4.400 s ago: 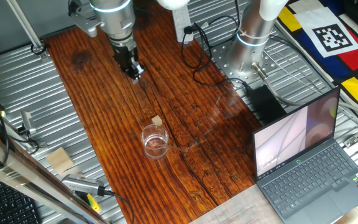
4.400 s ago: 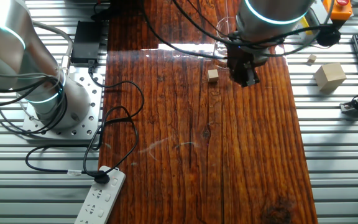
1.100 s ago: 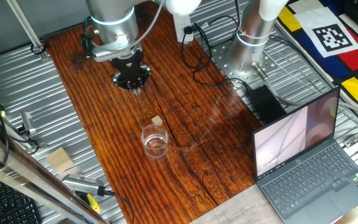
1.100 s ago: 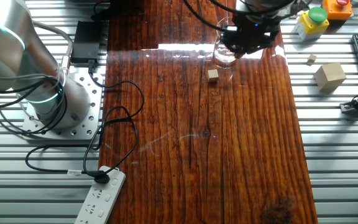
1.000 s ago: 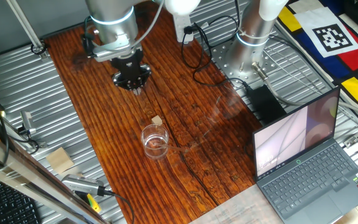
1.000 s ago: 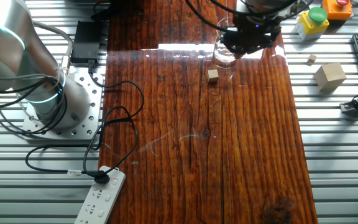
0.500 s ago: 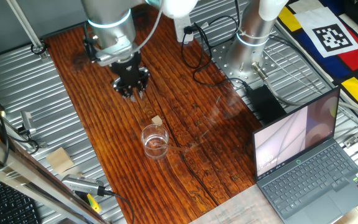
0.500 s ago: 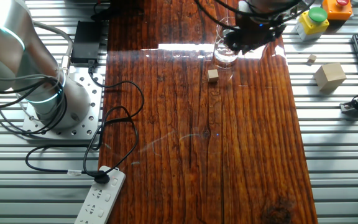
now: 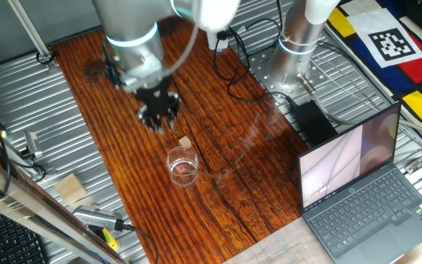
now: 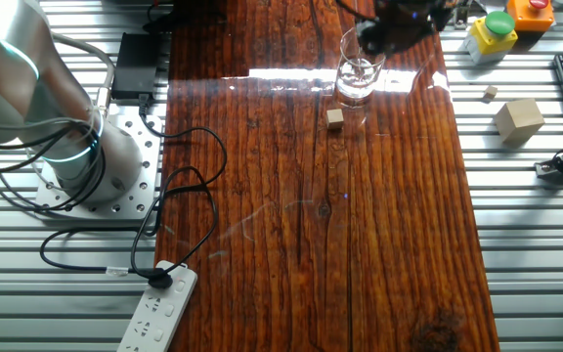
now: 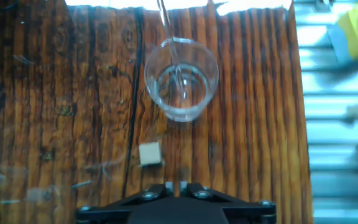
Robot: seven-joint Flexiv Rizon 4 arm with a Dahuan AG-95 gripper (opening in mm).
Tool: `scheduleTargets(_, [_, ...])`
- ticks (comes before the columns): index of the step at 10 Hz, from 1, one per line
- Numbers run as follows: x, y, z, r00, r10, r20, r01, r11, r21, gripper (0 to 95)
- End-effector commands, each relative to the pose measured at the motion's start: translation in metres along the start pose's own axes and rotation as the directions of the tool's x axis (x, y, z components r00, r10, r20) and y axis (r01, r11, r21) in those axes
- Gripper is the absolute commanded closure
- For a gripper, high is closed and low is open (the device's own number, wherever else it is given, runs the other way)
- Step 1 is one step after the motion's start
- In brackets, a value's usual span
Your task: Stir the beaker with a glass rod
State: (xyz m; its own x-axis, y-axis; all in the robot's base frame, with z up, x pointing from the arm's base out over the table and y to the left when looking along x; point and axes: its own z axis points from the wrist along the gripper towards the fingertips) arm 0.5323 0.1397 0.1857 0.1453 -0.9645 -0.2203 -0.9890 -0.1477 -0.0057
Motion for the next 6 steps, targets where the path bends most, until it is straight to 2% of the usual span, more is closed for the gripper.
scheduleTargets(1, [-0.017,-0.003,0.003,1.0,-0.018,0.008,0.018,1.0,0.003,76.0])
scheduleTargets(3, [-0.029,-0.004,0.006,1.0,-0.024,0.015,0.024,1.0,0.004,76.0])
scheduleTargets(5, [-0.042,-0.004,0.011,0.999,-0.021,0.033,0.02,1.0,0.009,76.0])
scheduleTargets(6, [-0.051,-0.005,0.014,0.999,-0.024,0.029,0.024,1.0,0.009,76.0])
